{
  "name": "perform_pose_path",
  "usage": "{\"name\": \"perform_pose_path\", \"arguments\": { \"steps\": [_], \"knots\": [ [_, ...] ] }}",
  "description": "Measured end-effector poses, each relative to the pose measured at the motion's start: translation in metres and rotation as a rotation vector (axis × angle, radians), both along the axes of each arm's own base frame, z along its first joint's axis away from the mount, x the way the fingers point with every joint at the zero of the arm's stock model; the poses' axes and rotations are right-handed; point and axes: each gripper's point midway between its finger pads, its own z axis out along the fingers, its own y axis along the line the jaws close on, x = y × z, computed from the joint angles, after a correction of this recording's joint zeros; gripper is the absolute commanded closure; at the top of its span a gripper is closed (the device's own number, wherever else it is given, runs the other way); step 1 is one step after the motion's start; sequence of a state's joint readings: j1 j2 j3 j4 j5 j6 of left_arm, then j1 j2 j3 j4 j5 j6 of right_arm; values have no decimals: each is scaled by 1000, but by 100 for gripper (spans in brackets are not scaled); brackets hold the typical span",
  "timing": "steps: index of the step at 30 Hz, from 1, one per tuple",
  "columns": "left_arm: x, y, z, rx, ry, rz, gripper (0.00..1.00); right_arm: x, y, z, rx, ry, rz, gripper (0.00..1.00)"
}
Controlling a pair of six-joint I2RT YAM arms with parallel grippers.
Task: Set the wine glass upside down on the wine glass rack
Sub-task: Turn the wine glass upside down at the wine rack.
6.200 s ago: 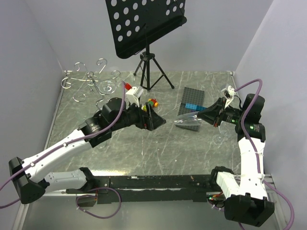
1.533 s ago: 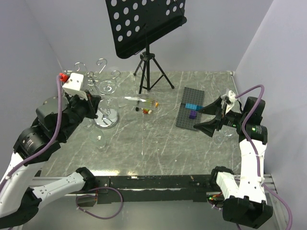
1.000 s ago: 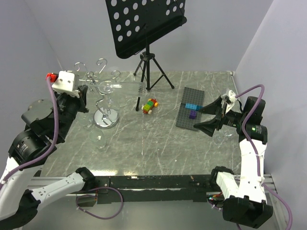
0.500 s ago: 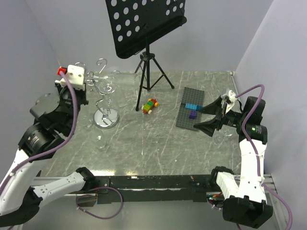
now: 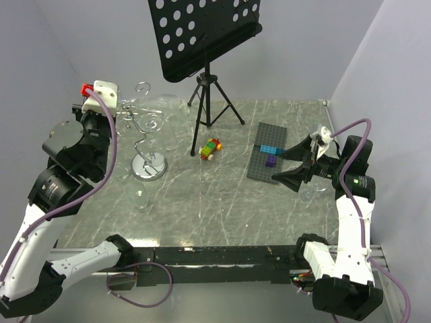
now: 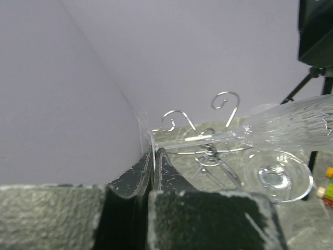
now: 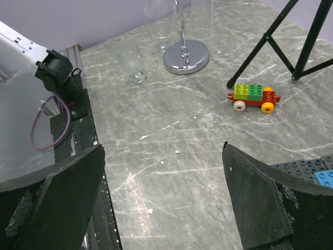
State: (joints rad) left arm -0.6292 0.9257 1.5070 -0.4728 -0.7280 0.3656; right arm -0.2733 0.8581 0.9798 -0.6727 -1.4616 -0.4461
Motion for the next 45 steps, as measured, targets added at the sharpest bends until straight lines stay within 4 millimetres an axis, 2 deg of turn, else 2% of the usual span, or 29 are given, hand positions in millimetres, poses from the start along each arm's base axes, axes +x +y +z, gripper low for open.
{"name": "perform_pose_path", "arguments": {
  "steps": [7,13,24,34,45],
  "knots": [
    [-1,12,11,23,-14,54,99,0,0,0,0,0,0,0],
    [6,20,13,58,-13,120,99,0,0,0,0,0,0,0],
    [54,25,3,112,32,253,99,0,0,0,0,0,0,0],
    [99,50,-6,118,70,390,99,1,0,-2,5,10,1,0],
    [125,64,-24,104,96,447,99,0,1,-3,8,15,5,0]
  ]
}}
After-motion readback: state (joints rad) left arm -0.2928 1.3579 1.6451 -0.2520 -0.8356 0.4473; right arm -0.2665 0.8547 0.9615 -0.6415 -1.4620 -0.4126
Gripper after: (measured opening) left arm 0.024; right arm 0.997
